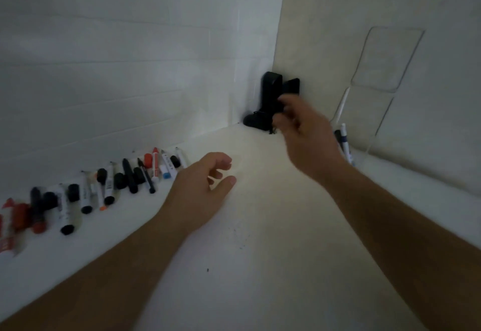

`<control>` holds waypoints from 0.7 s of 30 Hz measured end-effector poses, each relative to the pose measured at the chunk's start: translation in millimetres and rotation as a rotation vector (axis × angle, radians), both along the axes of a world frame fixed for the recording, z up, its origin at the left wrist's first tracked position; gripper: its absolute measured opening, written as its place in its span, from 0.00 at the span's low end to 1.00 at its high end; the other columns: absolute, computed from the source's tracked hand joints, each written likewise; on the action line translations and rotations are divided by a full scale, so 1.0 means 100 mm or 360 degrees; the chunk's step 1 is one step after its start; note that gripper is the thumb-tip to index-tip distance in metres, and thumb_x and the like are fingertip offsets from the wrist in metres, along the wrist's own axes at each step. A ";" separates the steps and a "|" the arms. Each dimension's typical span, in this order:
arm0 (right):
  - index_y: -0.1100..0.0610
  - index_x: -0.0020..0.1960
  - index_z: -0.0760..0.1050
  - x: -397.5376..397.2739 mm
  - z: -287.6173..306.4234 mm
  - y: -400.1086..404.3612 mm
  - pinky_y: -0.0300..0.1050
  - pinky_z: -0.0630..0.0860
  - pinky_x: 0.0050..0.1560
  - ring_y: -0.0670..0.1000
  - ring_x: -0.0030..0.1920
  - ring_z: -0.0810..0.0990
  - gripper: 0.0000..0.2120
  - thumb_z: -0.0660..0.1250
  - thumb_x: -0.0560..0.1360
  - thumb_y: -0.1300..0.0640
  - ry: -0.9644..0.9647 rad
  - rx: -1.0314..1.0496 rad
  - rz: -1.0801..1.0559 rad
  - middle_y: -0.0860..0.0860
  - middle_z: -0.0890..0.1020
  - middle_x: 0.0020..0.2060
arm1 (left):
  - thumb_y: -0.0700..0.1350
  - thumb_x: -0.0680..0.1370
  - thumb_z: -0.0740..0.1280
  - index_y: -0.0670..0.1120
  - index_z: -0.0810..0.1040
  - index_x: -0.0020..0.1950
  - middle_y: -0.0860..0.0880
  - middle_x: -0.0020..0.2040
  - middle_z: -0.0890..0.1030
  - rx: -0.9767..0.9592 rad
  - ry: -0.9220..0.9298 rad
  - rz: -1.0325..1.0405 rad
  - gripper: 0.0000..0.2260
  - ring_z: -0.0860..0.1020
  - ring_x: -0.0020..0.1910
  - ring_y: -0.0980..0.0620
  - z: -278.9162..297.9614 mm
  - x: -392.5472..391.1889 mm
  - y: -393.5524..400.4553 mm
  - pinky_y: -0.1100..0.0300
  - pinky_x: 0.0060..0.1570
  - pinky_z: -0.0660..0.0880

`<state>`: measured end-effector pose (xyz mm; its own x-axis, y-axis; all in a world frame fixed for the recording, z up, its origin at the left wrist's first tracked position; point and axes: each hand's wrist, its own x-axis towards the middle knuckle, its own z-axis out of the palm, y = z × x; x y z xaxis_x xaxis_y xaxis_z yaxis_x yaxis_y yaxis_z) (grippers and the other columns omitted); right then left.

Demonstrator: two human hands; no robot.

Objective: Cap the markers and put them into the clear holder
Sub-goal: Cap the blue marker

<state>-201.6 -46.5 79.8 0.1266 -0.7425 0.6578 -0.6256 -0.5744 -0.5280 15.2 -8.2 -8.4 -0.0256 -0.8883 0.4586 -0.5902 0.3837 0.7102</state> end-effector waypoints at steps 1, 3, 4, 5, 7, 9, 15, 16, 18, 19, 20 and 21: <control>0.50 0.66 0.73 -0.12 0.15 0.01 0.28 0.68 0.43 0.39 0.42 0.76 0.13 0.63 0.82 0.54 -0.0075 -0.0138 -0.0066 0.43 0.79 0.50 | 0.53 0.78 0.69 0.61 0.74 0.61 0.65 0.55 0.79 -0.0006 -0.0133 -0.0029 0.13 0.77 0.52 0.66 -0.01 -0.01 0.01 0.63 0.54 0.76; 0.55 0.62 0.74 -0.40 0.38 0.00 0.34 0.70 0.46 0.47 0.45 0.77 0.11 0.63 0.81 0.57 -0.0028 -0.0448 -0.0264 0.49 0.77 0.55 | 0.55 0.78 0.67 0.62 0.73 0.63 0.66 0.57 0.76 -0.0021 -0.0345 -0.0087 0.14 0.75 0.53 0.66 -0.01 -0.03 0.03 0.64 0.55 0.74; 0.57 0.61 0.74 -0.54 0.44 -0.04 0.37 0.72 0.48 0.50 0.47 0.78 0.10 0.63 0.81 0.58 0.0001 -0.0543 -0.0359 0.52 0.76 0.56 | 0.55 0.79 0.67 0.62 0.73 0.64 0.67 0.58 0.75 -0.0042 -0.0414 -0.0118 0.14 0.74 0.54 0.65 -0.02 -0.04 0.04 0.63 0.56 0.73; 0.58 0.60 0.75 -0.69 0.47 -0.07 0.40 0.73 0.49 0.52 0.48 0.78 0.10 0.63 0.80 0.59 0.0019 -0.0573 -0.0437 0.54 0.76 0.56 | 0.55 0.79 0.66 0.62 0.73 0.64 0.67 0.58 0.74 -0.0068 -0.0465 -0.0147 0.14 0.74 0.54 0.64 -0.02 -0.05 0.05 0.62 0.57 0.73; 0.58 0.60 0.75 -0.93 0.44 -0.12 0.45 0.75 0.50 0.55 0.49 0.79 0.10 0.63 0.80 0.58 0.0061 -0.0498 -0.0576 0.55 0.78 0.55 | 0.54 0.79 0.66 0.62 0.72 0.65 0.68 0.57 0.73 -0.0080 -0.0527 -0.0171 0.14 0.73 0.56 0.63 -0.02 -0.05 0.07 0.61 0.58 0.72; 0.58 0.60 0.76 -1.07 0.36 -0.15 0.50 0.76 0.52 0.57 0.49 0.80 0.10 0.63 0.81 0.56 0.0155 -0.0334 -0.0667 0.55 0.80 0.53 | 0.54 0.79 0.66 0.62 0.73 0.64 0.66 0.58 0.74 -0.0073 -0.0556 -0.0171 0.13 0.72 0.58 0.61 -0.02 -0.05 0.08 0.60 0.59 0.71; 0.48 0.64 0.65 -1.10 0.07 -0.23 0.54 0.74 0.47 0.58 0.44 0.77 0.12 0.60 0.82 0.51 0.0663 0.0087 -0.0913 0.54 0.79 0.43 | 0.53 0.79 0.67 0.60 0.77 0.60 0.64 0.57 0.78 -0.0115 -0.0625 -0.0189 0.10 0.72 0.58 0.61 -0.06 -0.03 0.05 0.60 0.60 0.70; 0.49 0.63 0.65 -1.10 0.04 -0.24 0.54 0.72 0.46 0.59 0.44 0.76 0.10 0.57 0.83 0.50 0.0781 0.0093 -0.0976 0.55 0.77 0.42 | 0.52 0.79 0.67 0.60 0.78 0.58 0.63 0.56 0.78 -0.0127 -0.0641 -0.0192 0.09 0.73 0.57 0.61 -0.07 -0.03 0.04 0.59 0.60 0.71; 0.49 0.62 0.69 -1.11 0.02 -0.24 0.54 0.70 0.46 0.59 0.45 0.74 0.11 0.54 0.83 0.49 0.0985 0.0138 -0.1025 0.55 0.74 0.41 | 0.51 0.78 0.67 0.60 0.78 0.55 0.63 0.53 0.79 -0.0145 -0.0663 -0.0207 0.07 0.73 0.55 0.60 -0.08 -0.03 0.02 0.56 0.58 0.73; 0.48 0.62 0.70 -1.11 0.01 -0.23 0.54 0.71 0.47 0.58 0.46 0.73 0.11 0.54 0.83 0.48 0.1072 0.0173 -0.1038 0.54 0.74 0.41 | 0.51 0.78 0.67 0.60 0.79 0.54 0.64 0.52 0.79 -0.0155 -0.0669 -0.0216 0.06 0.74 0.55 0.60 -0.08 -0.02 0.01 0.56 0.58 0.73; 0.48 0.61 0.71 -1.11 0.02 -0.23 0.54 0.71 0.48 0.58 0.47 0.73 0.11 0.55 0.82 0.47 0.1134 0.0199 -0.1045 0.52 0.74 0.40 | 0.51 0.78 0.67 0.60 0.79 0.53 0.64 0.51 0.79 -0.0159 -0.0677 -0.0220 0.06 0.74 0.54 0.60 -0.08 -0.02 0.01 0.56 0.58 0.73; 0.47 0.61 0.71 -1.10 0.02 -0.22 0.54 0.72 0.48 0.57 0.48 0.73 0.11 0.56 0.81 0.46 0.1182 0.0218 -0.1053 0.51 0.74 0.40 | 0.50 0.78 0.67 0.59 0.79 0.53 0.64 0.51 0.79 -0.0165 -0.0679 -0.0225 0.05 0.74 0.54 0.60 -0.09 -0.02 0.00 0.56 0.58 0.73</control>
